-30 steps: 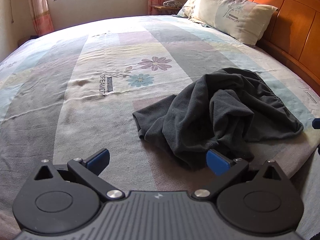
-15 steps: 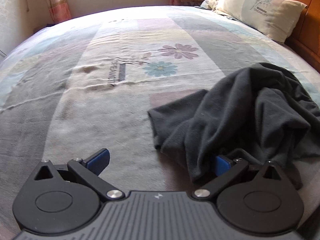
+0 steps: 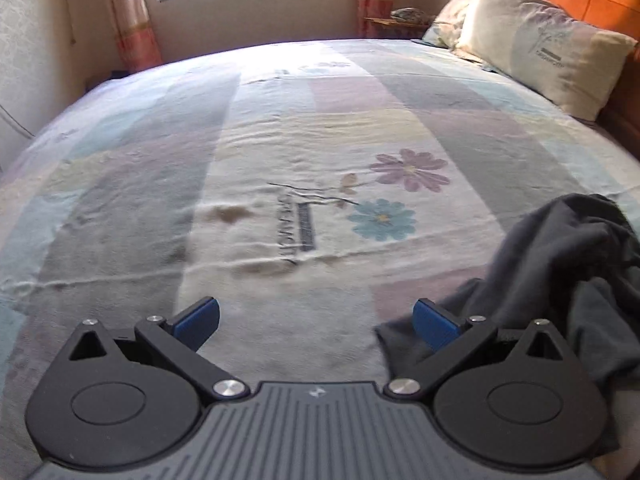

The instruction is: Fold clothes

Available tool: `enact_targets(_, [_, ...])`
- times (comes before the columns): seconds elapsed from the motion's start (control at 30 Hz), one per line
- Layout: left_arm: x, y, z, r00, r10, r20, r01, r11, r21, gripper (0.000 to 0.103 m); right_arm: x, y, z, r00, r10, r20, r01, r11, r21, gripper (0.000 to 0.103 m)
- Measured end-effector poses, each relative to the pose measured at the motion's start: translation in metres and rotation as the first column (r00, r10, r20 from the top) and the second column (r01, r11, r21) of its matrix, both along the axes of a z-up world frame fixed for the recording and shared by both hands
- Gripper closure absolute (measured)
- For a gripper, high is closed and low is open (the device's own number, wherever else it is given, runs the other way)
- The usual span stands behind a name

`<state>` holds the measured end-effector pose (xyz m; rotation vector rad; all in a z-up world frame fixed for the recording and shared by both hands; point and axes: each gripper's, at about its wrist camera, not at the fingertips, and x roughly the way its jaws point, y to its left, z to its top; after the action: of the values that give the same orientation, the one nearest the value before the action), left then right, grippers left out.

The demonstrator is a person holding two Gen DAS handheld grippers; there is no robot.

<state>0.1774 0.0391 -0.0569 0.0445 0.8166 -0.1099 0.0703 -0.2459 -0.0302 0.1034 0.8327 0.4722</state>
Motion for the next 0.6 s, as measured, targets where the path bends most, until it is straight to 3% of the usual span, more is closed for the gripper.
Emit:
enact_targets(0.13, [-0.026, -0.028, -0.004, 0.996, -0.086, -0.018, 0.084, 0.993, -0.083, 0.001, 0.006, 0.005, 0.0, 1.0, 0.014, -0.002, -0.014, 1.0, -0.003, 0.004])
enact_targets(0.27, [-0.035, -0.049, -0.026, 0.993, -0.09, -0.072, 0.092, 0.995, 0.024, 0.0, 0.008, 0.007, 0.0, 1.0, 0.028, -0.005, -0.028, 1.0, 0.005, 0.004])
enact_targets(0.4, [-0.037, -0.05, -0.045, 0.991, -0.031, -0.128, 0.051, 0.986, 0.161, 0.0, 0.007, 0.004, -0.002, 1.0, 0.021, -0.006, -0.021, 1.0, 0.012, 0.004])
enact_targets(0.6, [-0.038, -0.044, -0.043, 0.99, 0.008, -0.138, 0.021, 0.977, 0.212, 0.0, 0.002, -0.007, -0.006, 1.0, 0.001, -0.011, -0.001, 1.0, 0.03, 0.004])
